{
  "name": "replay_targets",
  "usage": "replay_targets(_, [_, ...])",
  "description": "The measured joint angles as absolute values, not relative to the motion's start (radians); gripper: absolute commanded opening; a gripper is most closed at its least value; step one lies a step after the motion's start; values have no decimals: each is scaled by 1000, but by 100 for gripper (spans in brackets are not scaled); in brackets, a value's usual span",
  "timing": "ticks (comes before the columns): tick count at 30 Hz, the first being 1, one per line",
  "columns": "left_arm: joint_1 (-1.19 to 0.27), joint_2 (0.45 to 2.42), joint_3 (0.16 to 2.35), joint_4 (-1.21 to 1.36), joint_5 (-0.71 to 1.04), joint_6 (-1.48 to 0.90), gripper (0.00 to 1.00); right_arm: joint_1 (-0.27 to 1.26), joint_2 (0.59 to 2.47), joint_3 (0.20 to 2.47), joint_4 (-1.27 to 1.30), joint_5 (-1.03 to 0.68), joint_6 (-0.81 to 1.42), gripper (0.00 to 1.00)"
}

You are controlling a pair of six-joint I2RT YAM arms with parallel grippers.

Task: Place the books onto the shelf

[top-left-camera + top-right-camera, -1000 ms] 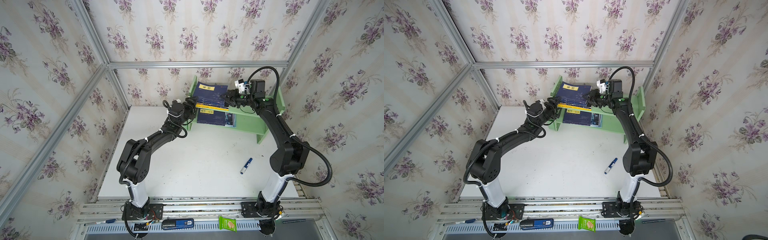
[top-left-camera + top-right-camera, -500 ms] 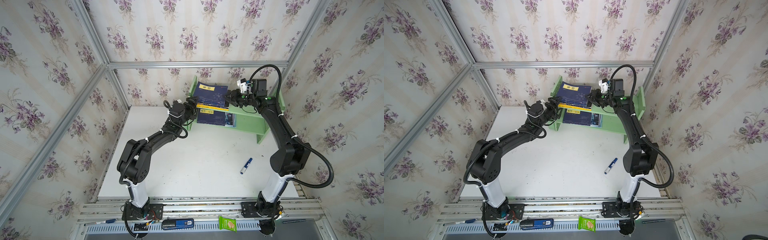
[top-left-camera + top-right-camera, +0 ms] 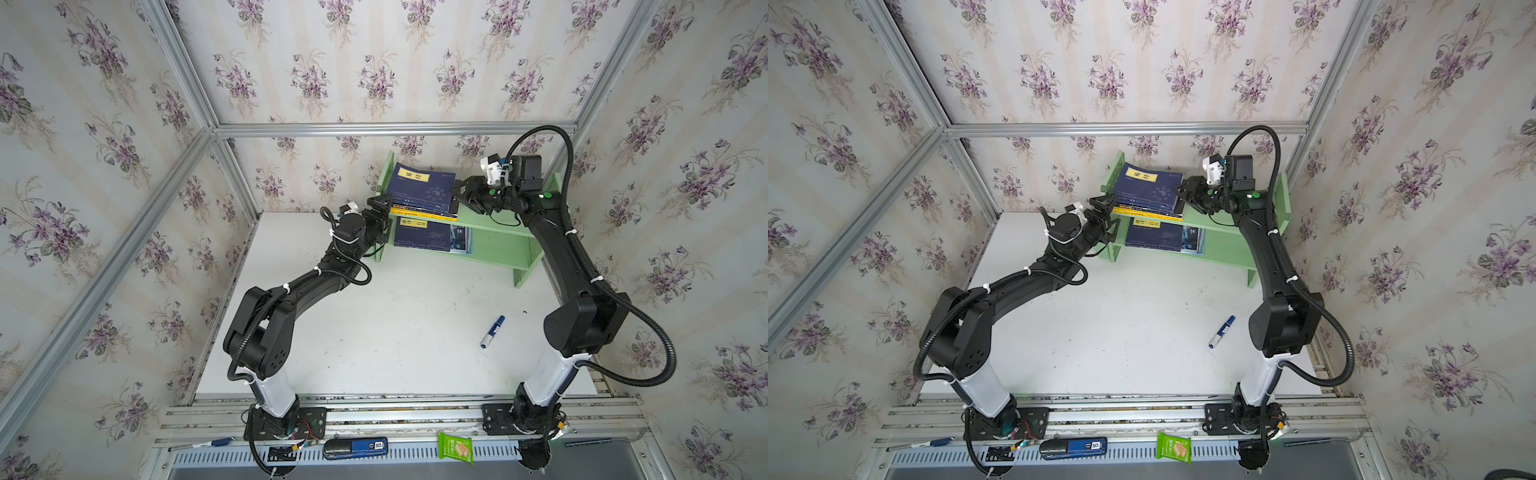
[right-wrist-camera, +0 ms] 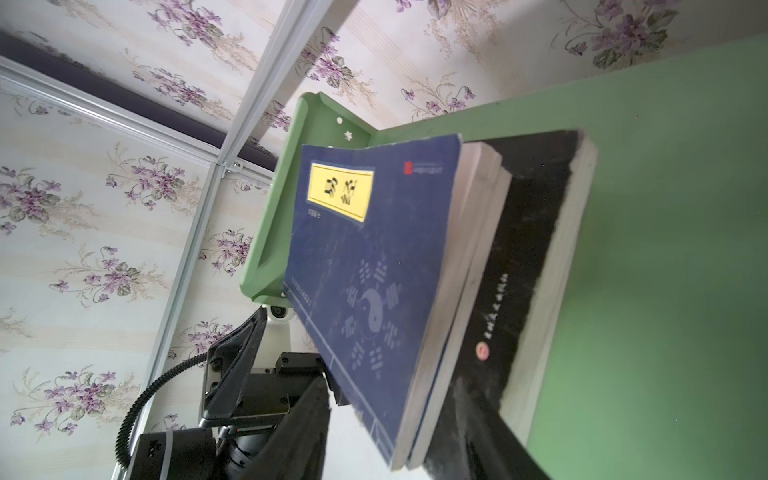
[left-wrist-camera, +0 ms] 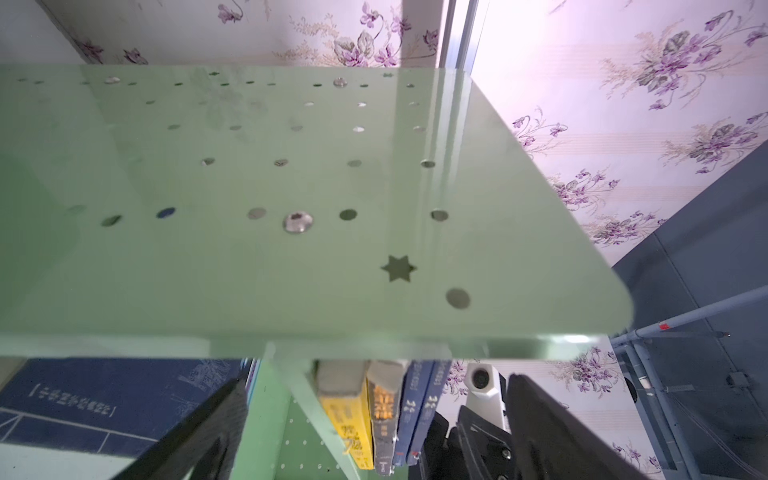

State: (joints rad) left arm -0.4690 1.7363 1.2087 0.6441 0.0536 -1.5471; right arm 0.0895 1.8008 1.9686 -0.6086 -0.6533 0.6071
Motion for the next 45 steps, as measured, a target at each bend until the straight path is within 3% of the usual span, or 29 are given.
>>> replay_targets(9, [-447, 1445, 966, 680, 61, -1377, 99, 89, 1576, 1827, -620, -607, 535, 77])
replay_targets(13, [-408, 1264, 852, 597, 116, -1222, 99, 89, 1429, 1672, -611, -560, 501, 89])
replay_targets(16, [-393, 1084, 764, 470, 97, -1062, 99, 89, 1308, 1546, -609, -497, 466, 92])
replay_targets(20, [-386, 866, 693, 261, -19, -826, 99, 89, 1140, 1340, -609, -382, 422, 93])
replay_targets(26, [-372, 620, 535, 127, -328, -479, 99, 89, 969, 1050, -651, -187, 387, 93])
replay_targets(34, [-324, 672, 284, 261, -599, -164, 99, 89, 875, 878, -683, -40, 385, 93])
replay_targets(45, [-131, 927, 109, 691, -546, -91, 99, 89, 831, 769, -632, 136, 413, 96])
